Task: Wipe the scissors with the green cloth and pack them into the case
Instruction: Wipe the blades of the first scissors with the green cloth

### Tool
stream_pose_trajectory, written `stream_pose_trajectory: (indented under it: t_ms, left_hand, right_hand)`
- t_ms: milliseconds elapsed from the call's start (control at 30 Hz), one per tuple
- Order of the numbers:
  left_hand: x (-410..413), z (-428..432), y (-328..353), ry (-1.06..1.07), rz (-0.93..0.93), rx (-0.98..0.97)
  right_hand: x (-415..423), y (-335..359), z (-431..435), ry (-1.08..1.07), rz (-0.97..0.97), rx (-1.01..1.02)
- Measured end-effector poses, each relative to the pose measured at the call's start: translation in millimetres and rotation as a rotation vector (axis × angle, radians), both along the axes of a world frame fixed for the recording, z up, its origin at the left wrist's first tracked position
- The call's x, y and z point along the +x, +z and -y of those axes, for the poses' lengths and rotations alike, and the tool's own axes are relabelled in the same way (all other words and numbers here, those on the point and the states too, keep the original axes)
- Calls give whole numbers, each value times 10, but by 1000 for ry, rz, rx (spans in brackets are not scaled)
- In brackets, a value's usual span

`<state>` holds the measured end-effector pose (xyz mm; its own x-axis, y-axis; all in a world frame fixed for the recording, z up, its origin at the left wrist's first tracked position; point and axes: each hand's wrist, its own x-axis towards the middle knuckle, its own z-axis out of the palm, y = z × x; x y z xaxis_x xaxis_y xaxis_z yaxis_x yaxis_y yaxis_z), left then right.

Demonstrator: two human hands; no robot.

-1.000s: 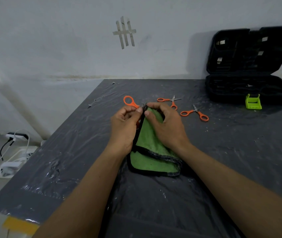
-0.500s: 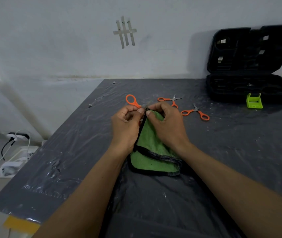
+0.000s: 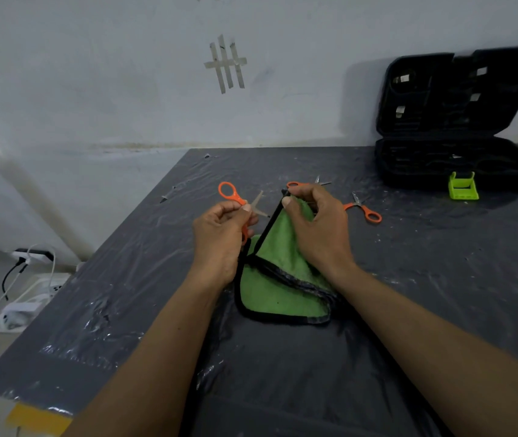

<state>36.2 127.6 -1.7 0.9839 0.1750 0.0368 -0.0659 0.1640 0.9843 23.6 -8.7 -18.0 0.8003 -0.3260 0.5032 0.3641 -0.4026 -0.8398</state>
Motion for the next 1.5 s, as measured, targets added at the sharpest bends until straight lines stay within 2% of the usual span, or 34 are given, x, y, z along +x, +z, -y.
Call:
stream_pose_trajectory:
  t_ms: [167,333,600,833,933,1133,1367,1500]
  left_hand:
    - [-31,11,-15,-53,57,151]
    - [-42,6,-60,-81,148,338]
    - [-54,-32,-1,-100,203,443]
    - [-71,-33,21,-120,231,441]
    - [-67,-56,41,-114,228,383]
    - [-26,-71,87,-78,97,87]
    - [-9,-44,118,-91,-11,-156]
    - [-12,-9,179,-73,-54,-216]
  right_hand:
    - [-3,-18,-73,12,177,-180]
    - [11,-29,-92,44,188,-344]
    - [3,0,-90,34,77,-323]
    - [2,27,-81,40,36,-260]
    - [31,18,-23,32,-15,-199]
    - [40,-6,46,75,-141,-156]
    - [73,-67,-74,72,-138,-533]
    - [31,55,-63,-10,-160,-538]
